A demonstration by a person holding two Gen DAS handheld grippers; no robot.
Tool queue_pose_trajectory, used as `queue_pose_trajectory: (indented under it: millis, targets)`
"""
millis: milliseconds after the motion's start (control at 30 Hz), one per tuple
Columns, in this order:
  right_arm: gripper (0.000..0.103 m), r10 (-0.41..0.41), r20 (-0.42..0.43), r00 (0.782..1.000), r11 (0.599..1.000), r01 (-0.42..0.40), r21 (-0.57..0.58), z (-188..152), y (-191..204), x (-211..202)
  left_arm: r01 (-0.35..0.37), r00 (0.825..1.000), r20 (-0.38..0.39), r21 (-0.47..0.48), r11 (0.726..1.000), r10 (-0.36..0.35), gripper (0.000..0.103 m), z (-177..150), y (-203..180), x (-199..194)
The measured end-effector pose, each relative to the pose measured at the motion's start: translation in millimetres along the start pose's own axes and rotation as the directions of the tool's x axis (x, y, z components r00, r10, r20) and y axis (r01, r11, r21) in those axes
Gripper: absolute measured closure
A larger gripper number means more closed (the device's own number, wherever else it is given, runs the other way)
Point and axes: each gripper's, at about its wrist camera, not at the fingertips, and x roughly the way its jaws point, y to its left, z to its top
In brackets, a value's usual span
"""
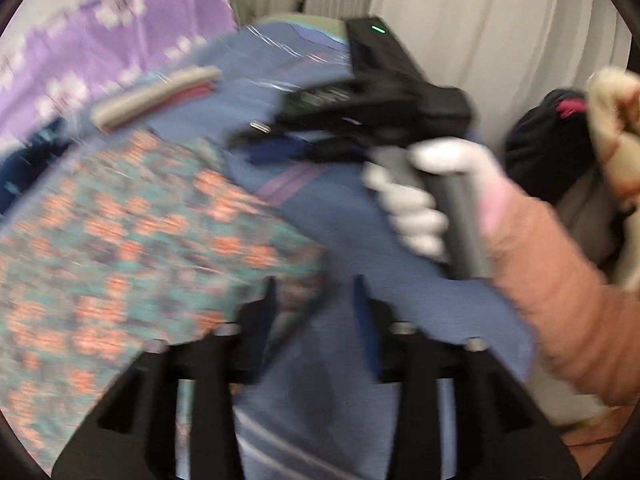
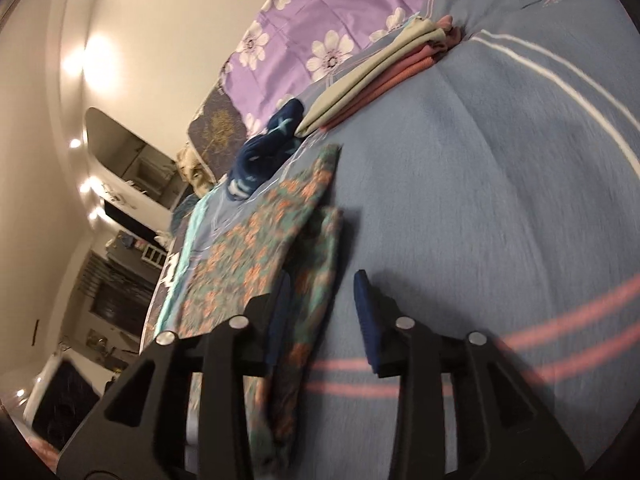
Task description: Fold small clothes
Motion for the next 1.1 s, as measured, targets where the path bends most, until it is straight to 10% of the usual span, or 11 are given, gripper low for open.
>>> queue_pose_trajectory:
  millis: [167,233,367,633,667,767,900,1100]
  targets:
    - [0.069,-0.052,0.005,0.999,0.998,0.052,-0.021,-1.8,4.2,2.1,-0.104,0.994,-0.006,0.148,0.984,0.106,0.051,4.6,-25.2,26.3]
    - [0.069,-0.081,0.003,0.997,0.996,0.081,-0.042,-3.1,7.7,2.6,-0.168,0.984,-0.024,0.201,0.965,0.176,0.078,4.8,-28.4,44.6]
    - [0.057,-0.084,-0.011,0.996,0.996,0.083,-0.039,-5.7,12.9,-5.4,-0.015,1.000,-0.009,0.010,1.000,0.015,0.096,14.2,4.3,16.3]
    - [0.032,-0.157,-0.091,0.983,0.985,0.149,-0.087,7.5,31.0,27.5,0.036,0.998,-0.045,0.032,0.999,-0.034,0.095,3.7,-3.8,21.4]
    - [0.034,-0.180,-0.083,0.980,0.979,0.170,-0.114,7.6,35.5,32.0,0.030,0.998,-0.061,0.044,0.999,-0.027,0.094,-0.4,-11.8,28.7]
    - [0.100,-0.373,-0.015,0.928,0.900,0.358,-0.250,2.6,48.4,48.1,0.006,0.999,-0.046,0.077,0.997,-0.002,0.091,0.2,-15.2,37.9]
    - [0.102,-0.416,0.046,0.908,0.864,0.410,-0.291,-5.6,50.5,50.9,0.054,0.998,-0.029,0.041,0.998,-0.052,0.079,1.4,-15.5,25.1]
    - [0.101,-0.327,0.005,0.945,0.926,0.321,-0.200,-1.1,30.5,45.0,0.082,0.996,0.037,-0.055,0.995,-0.080,0.074,-30.8,10.9,-29.6]
